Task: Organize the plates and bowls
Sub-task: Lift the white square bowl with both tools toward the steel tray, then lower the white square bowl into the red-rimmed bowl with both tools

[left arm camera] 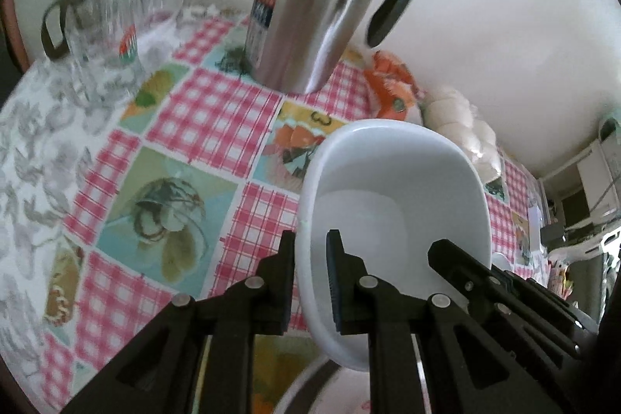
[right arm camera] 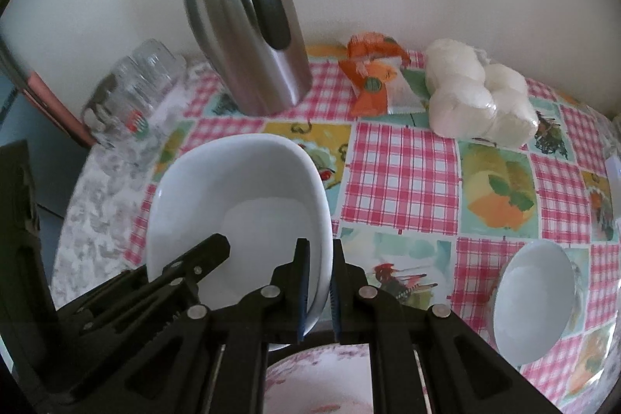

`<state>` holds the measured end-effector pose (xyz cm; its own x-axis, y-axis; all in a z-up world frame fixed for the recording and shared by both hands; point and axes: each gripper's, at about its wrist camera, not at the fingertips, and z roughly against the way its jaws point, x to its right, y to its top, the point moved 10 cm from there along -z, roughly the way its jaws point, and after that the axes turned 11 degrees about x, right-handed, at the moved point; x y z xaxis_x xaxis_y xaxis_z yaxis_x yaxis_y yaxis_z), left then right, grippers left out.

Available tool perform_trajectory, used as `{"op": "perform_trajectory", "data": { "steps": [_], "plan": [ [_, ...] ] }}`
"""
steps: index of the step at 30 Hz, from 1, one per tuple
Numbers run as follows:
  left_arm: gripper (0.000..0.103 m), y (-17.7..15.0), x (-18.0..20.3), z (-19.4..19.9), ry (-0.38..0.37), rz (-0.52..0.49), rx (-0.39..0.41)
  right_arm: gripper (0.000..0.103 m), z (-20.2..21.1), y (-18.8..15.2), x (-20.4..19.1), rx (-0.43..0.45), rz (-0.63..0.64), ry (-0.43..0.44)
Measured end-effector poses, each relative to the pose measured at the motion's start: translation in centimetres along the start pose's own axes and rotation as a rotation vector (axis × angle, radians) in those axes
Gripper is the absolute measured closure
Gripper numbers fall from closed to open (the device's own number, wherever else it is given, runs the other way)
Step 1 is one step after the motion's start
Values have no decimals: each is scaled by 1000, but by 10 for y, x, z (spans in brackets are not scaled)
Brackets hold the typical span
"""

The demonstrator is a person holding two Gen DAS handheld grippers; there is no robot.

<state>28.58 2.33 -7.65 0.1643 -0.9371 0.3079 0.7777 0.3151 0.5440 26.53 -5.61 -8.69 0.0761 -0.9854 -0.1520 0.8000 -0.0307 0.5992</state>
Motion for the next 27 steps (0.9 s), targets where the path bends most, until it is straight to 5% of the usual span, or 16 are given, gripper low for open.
{"op": "perform_trajectory", "data": {
  "steps": [27],
  "plan": [
    [84, -25, 63, 125, -6, -209, 184, 91, 151, -23, 14, 273, -136, 90]
  ]
}}
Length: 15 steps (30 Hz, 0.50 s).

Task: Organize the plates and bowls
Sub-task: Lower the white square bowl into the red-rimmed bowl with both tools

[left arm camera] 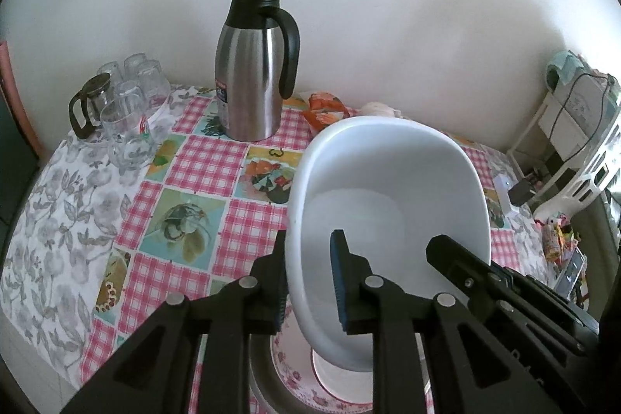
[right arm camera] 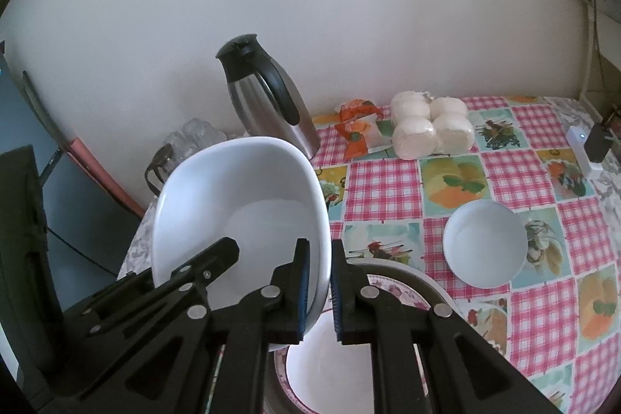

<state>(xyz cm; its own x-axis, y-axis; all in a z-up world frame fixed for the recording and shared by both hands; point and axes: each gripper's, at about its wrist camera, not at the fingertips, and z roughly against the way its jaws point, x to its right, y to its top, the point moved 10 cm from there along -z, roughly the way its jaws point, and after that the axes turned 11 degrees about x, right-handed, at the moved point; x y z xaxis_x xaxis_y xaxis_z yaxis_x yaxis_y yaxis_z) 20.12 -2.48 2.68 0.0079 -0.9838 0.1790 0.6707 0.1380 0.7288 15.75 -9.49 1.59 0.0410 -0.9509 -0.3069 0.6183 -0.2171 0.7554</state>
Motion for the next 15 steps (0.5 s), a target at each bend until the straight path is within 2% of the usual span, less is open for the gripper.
{"op": "perform_trajectory", "data": {
  "steps": [15],
  "plan": [
    [83, -25, 13, 10, -22, -35, -39, 90, 22, -25, 18, -20, -52, 10]
  ]
}}
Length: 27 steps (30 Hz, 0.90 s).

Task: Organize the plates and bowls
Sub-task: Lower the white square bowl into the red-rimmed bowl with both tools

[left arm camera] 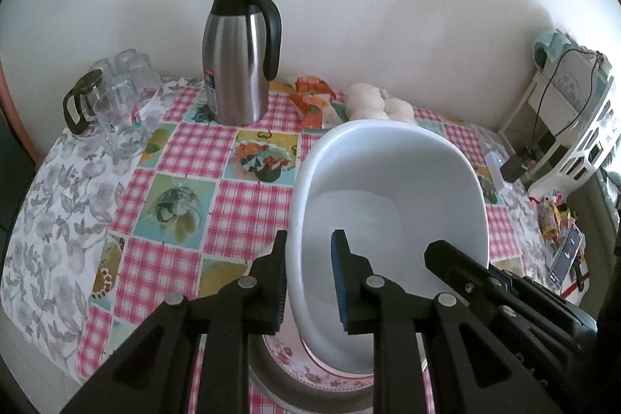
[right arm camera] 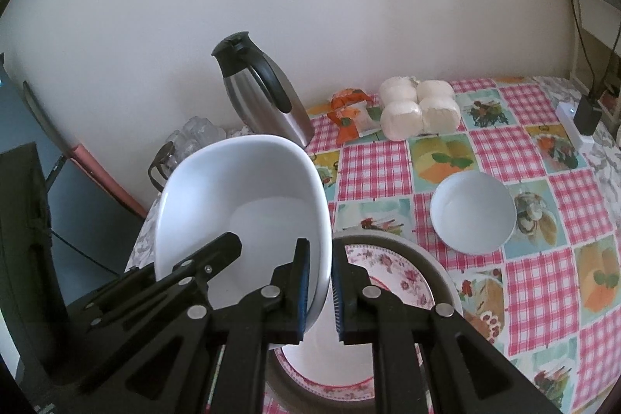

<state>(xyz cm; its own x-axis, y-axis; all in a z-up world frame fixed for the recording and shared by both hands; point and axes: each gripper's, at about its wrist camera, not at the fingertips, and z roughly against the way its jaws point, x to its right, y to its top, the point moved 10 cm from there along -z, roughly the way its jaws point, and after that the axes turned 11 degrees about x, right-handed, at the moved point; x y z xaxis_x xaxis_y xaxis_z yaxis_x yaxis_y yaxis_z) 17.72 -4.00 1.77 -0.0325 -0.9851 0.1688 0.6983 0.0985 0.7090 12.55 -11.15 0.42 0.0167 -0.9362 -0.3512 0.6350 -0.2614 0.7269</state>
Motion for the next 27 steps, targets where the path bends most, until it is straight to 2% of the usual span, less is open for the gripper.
{"op": "perform_trajectory", "data": {
  "steps": [9, 17, 27],
  "plan": [
    [77, -23, 12, -6, -10, -32, -57, 89, 1, -24, 16, -52, -28, -13],
    [77, -50, 14, -27, -10, -23, -162, 89, -11, -48, 32, -135, -46, -38],
    [75, -65, 15, -38, 3, -31, -250, 89, -19, -61, 41, -200, -47, -64]
  ]
}}
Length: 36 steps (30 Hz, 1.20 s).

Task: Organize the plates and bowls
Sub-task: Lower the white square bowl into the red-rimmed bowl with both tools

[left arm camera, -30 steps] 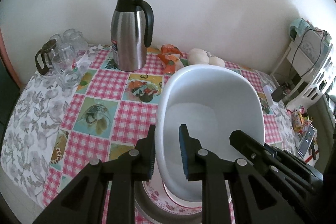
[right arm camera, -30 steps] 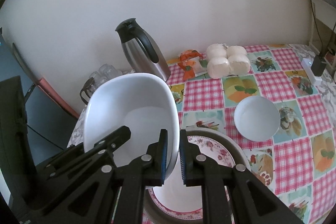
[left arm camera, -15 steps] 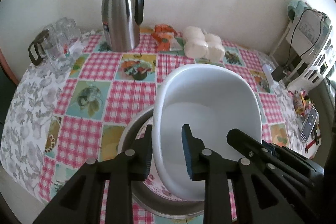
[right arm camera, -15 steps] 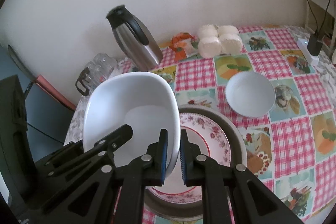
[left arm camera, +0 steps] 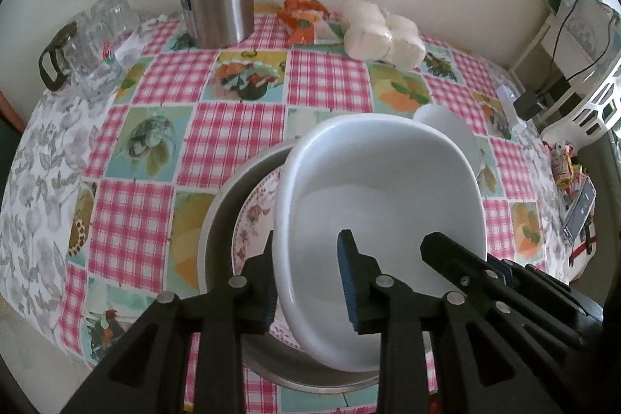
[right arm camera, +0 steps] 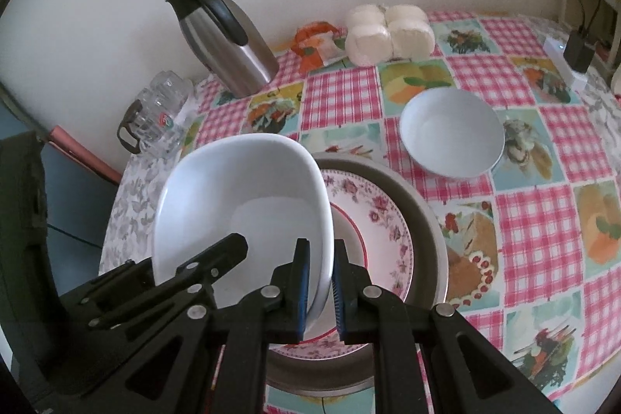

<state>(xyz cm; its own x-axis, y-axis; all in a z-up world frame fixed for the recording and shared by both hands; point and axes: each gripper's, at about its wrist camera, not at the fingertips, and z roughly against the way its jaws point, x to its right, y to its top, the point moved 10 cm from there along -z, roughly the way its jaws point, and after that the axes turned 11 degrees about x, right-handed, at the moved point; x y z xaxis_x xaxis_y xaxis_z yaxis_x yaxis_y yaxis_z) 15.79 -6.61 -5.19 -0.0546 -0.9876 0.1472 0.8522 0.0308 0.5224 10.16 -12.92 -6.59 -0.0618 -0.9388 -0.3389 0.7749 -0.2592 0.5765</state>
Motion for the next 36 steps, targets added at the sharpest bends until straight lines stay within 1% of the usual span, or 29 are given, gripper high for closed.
{"op": "perform_trajectory", "data": {
  "steps": [5, 19, 23, 36],
  "plan": [
    [75, -4, 0, -5, 6, -6, -28, 89, -7, -7, 3, -32, -14, -3],
    [73, -11, 4, -10, -3, -16, -70, 89, -7, -10, 7, -48, -15, -20],
    [73, -16, 5, -14, -5, -19, -93, 89, -10, -14, 9, -70, -18, -27],
    [71, -19, 4, -17, -3, -23, -111, 89, -13, -18, 14, -91, -33, -20]
  ]
}}
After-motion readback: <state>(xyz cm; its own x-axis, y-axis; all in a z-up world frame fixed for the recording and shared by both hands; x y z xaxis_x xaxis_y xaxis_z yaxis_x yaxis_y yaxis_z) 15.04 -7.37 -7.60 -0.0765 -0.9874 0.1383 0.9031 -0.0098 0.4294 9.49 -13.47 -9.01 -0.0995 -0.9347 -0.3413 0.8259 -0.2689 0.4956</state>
